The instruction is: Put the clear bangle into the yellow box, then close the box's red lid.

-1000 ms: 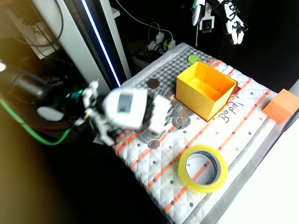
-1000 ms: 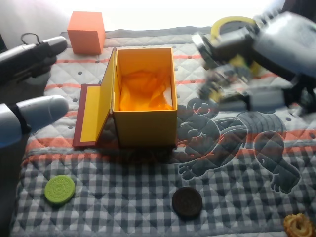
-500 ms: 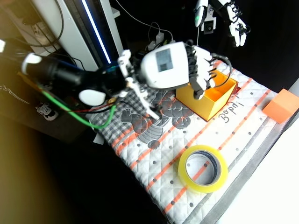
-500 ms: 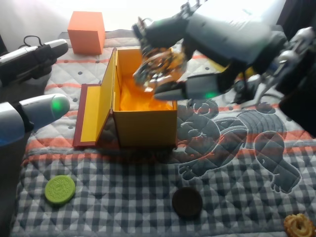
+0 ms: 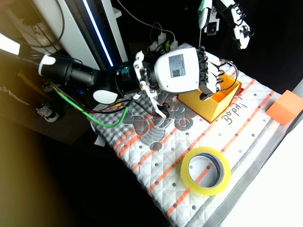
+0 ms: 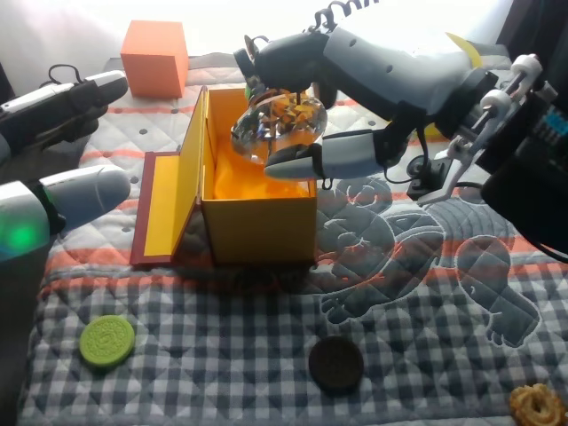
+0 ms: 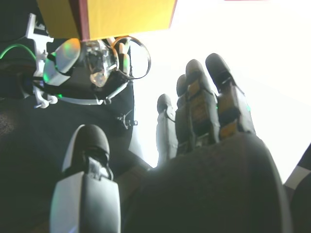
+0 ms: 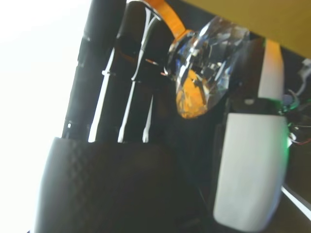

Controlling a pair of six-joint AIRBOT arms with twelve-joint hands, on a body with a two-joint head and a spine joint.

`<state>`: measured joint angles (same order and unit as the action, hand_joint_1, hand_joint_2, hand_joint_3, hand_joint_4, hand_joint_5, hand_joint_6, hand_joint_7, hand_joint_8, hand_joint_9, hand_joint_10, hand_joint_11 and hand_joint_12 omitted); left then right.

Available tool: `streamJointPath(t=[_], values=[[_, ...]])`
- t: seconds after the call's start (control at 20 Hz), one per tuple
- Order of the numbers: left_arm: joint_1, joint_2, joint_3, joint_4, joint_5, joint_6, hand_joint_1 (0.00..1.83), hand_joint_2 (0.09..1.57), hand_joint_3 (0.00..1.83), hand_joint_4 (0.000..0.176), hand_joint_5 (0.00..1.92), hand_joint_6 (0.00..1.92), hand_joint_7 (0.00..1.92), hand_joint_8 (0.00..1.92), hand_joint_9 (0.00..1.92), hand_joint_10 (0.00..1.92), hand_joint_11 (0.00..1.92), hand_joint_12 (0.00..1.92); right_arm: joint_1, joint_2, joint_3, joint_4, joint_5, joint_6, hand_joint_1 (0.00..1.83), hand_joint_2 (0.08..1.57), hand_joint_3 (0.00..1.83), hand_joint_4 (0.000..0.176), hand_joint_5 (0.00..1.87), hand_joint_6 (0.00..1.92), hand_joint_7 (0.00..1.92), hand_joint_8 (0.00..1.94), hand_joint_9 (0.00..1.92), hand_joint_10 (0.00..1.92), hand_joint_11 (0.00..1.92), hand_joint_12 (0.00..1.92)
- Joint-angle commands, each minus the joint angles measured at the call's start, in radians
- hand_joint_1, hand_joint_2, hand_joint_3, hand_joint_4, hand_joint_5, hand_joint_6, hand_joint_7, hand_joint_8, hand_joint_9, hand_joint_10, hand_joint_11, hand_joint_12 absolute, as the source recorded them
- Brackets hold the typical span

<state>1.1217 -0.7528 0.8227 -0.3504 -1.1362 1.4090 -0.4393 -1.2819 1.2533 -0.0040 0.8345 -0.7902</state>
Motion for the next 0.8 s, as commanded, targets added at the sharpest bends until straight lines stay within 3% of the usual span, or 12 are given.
streamJointPath(t=[0.0,0.05,0.1,0.15,0.2,0.25,0.3,0.4,0.45,0.55,0.6,0.75], values=[[-0.014,-0.001,0.003,0.007,-0.117,-0.011,0.34,1.11,0.0,0.161,0.25,0.0,0.28,0.0,0.32,0.0,0.0,0.7,0.016,0.003,0.0,0.008,0.153,0.009,1.16,1.14,0.0,0.0,0.92,1.06,1.1,0.41,1.31,0.01,0.97,0.97],[-0.014,-0.001,0.003,0.007,-0.117,-0.011,0.33,1.11,0.0,0.159,0.25,0.0,0.28,0.0,0.32,0.0,0.0,0.68,0.015,0.003,0.0,0.008,0.153,0.009,1.14,1.14,0.0,0.0,0.93,1.05,1.17,0.19,1.32,0.02,0.91,1.11],[-0.015,-0.002,0.004,0.007,-0.117,-0.011,0.37,1.1,0.0,0.157,0.26,0.0,0.3,0.0,0.34,0.01,0.0,0.73,0.015,0.003,-0.001,0.008,0.153,0.009,1.03,1.14,0.0,0.066,0.92,1.06,1.1,0.07,1.18,0.0,0.7,1.28],[-0.015,-0.003,0.004,0.007,-0.117,-0.012,0.4,1.09,0.0,0.165,0.25,0.0,0.29,0.0,0.34,0.0,0.0,0.69,0.015,0.003,-0.003,0.007,0.155,0.009,0.74,1.15,0.0,0.0,0.91,0.13,1.08,0.01,1.17,0.01,0.61,1.5],[-0.015,-0.003,0.004,0.007,-0.116,-0.012,0.4,1.09,0.0,0.167,0.25,0.0,0.29,0.0,0.34,0.0,0.0,0.66,0.015,0.003,-0.004,0.007,0.156,0.009,0.52,1.2,0.01,0.0,0.84,0.03,0.99,0.0,1.06,0.0,0.49,1.44],[-0.015,-0.004,0.005,0.007,-0.115,-0.013,0.4,1.09,0.0,0.167,0.25,0.0,0.29,0.0,0.34,0.0,0.0,0.66,0.015,0.003,-0.006,0.005,0.158,0.007,0.52,1.2,0.01,0.0,0.84,0.03,0.99,0.0,1.06,0.0,0.49,1.44],[-0.015,-0.004,0.005,0.007,-0.114,-0.014,0.41,1.09,0.0,0.17,0.24,0.0,0.29,0.0,0.34,0.0,0.0,0.66,0.015,0.003,-0.011,0.003,0.159,0.0,0.28,1.25,0.01,0.0,0.71,0.01,0.95,0.0,1.01,0.0,0.47,1.36],[-0.015,-0.004,0.006,0.007,-0.114,-0.015,0.38,1.1,0.0,0.166,0.23,0.0,0.29,0.0,0.34,0.0,0.0,0.66,0.015,0.003,-0.019,-0.004,0.161,-0.015,0.03,1.23,0.0,0.0,0.56,0.0,0.88,0.0,0.97,0.0,0.46,1.34],[-0.015,-0.004,0.007,0.007,-0.114,-0.016,0.38,1.1,0.0,0.159,0.24,0.0,0.3,0.0,0.35,0.0,0.0,0.69,0.015,0.003,-0.022,-0.006,0.161,-0.02,0.01,1.22,0.0,0.0,0.47,0.0,0.86,0.0,0.96,0.0,0.5,1.29],[-0.015,-0.003,0.007,0.008,-0.115,-0.018,0.36,1.1,0.0,0.154,0.25,0.0,0.28,0.0,0.33,0.0,0.0,0.69,0.015,0.003,-0.024,-0.011,0.161,-0.029,0.0,1.21,0.0,0.0,0.38,0.0,0.9,0.01,1.07,0.05,0.63,1.45],[-0.015,-0.003,0.007,0.008,-0.115,-0.019,0.39,1.1,0.0,0.149,0.27,0.0,0.28,0.0,0.34,0.0,0.0,0.73,0.015,0.004,-0.024,-0.011,0.162,-0.029,0.0,1.16,0.0,0.0,0.3,0.0,0.79,0.0,0.92,0.0,0.43,1.48],[-0.015,0.0,0.005,0.016,-0.118,-0.045,0.38,1.1,0.0,0.155,0.26,0.0,0.28,0.0,0.33,0.0,0.0,0.71,0.015,0.018,-0.036,-0.004,0.193,-0.029,0.0,1.16,0.0,0.0,0.33,0.01,0.78,0.0,0.91,0.0,0.48,1.36]])
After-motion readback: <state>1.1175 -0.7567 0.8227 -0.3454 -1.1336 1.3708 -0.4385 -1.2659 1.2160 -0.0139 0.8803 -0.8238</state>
